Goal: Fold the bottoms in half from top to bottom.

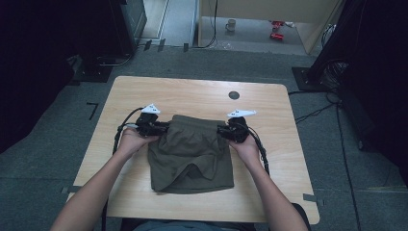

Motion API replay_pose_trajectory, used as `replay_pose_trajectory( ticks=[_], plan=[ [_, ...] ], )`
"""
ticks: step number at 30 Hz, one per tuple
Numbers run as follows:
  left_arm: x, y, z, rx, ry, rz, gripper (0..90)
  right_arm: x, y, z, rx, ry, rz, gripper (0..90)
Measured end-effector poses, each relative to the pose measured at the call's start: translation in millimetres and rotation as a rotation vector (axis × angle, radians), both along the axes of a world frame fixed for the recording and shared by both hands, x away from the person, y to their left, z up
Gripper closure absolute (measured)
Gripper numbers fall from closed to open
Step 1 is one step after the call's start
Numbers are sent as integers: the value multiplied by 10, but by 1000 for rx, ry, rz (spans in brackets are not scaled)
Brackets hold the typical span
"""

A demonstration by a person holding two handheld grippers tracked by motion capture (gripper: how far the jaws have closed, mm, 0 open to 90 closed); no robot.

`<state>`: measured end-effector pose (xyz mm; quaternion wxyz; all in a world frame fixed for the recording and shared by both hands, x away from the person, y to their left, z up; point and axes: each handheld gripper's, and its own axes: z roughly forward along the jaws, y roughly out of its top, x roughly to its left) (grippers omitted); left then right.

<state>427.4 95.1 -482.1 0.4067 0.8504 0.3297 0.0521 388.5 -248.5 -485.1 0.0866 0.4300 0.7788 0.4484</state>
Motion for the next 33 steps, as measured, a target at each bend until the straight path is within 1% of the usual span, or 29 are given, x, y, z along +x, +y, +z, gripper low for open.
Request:
replay_pose_trajectory(
  ticks=[1,2,4,6,7,8,9,10,11,12,13,14,15,16,17,20,21,22,23,24,26,28,29,30,31,32,33],
  plan=[
    [-23,5,21,-2,-6,-3,698,0,0,0,0,0,0,789],
    [-69,13,61,-12,-14,-13,697,-55,2,19,-5,-3,13,784],
    [-116,13,95,-20,-21,-26,695,-100,5,31,-9,1,24,775],
    [-140,9,103,-19,-27,-30,696,-112,5,37,-16,1,29,770],
    [-174,6,106,-10,-28,-37,695,-140,5,43,-28,2,26,767],
    [-174,6,106,-10,-28,-37,695,-146,-2,37,-30,1,16,768],
    [-171,5,100,-4,-21,-33,695,-146,-2,37,-30,1,16,768],
    [-158,10,88,-1,-9,-25,701,-145,-11,30,-38,12,3,787],
    [-139,17,68,-6,4,-17,728,-136,-19,20,-48,21,-6,810],
    [-115,24,42,-4,13,-9,760,-125,-26,4,-60,21,-15,840],
    [-66,33,-22,5,40,8,795,-93,-26,-36,-93,29,-35,874],
    [-66,33,-22,5,40,8,810,-74,-19,-65,-103,41,-41,883],
    [-29,27,-87,18,64,14,821,-53,-13,-97,-122,46,-40,890],
    [-29,27,-87,18,64,14,834,-39,-3,-126,-134,54,-41,896],
    [-16,19,-114,31,72,15,834,-39,-3,-126,-134,54,-41,896],
    [19,-23,-190,60,87,15,879,-6,40,-191,-168,64,-33,900],
    [53,-42,-229,47,95,16,900,24,64,-227,-170,72,-33,900],
    [74,-50,-234,35,105,23,900,39,70,-241,-167,62,-35,900],
    [74,-50,-234,35,105,23,900,39,70,-241,-167,62,-35,900],
    [92,-61,-238,29,109,22,900,51,73,-250,-165,52,-40,900],
    [107,-89,-257,10,105,21,900,78,84,-271,-144,46,-53,900],
    [108,-119,-270,1,91,16,900,111,93,-299,-105,46,-58,900],
    [115,-137,-277,-9,93,10,900,157,63,-322,-35,84,-54,900],
    [115,-137,-277,-9,93,10,900,157,63,-322,-35,84,-54,900],
    [125,-138,-277,-17,103,6,900,182,52,-345,20,120,-45,900],
    [133,-127,-272,-30,109,1,900,188,46,-355,54,141,-42,900],
    [133,-107,-265,-61,109,-3,900,176,44,-320,88,146,-25,900]
  ],
)
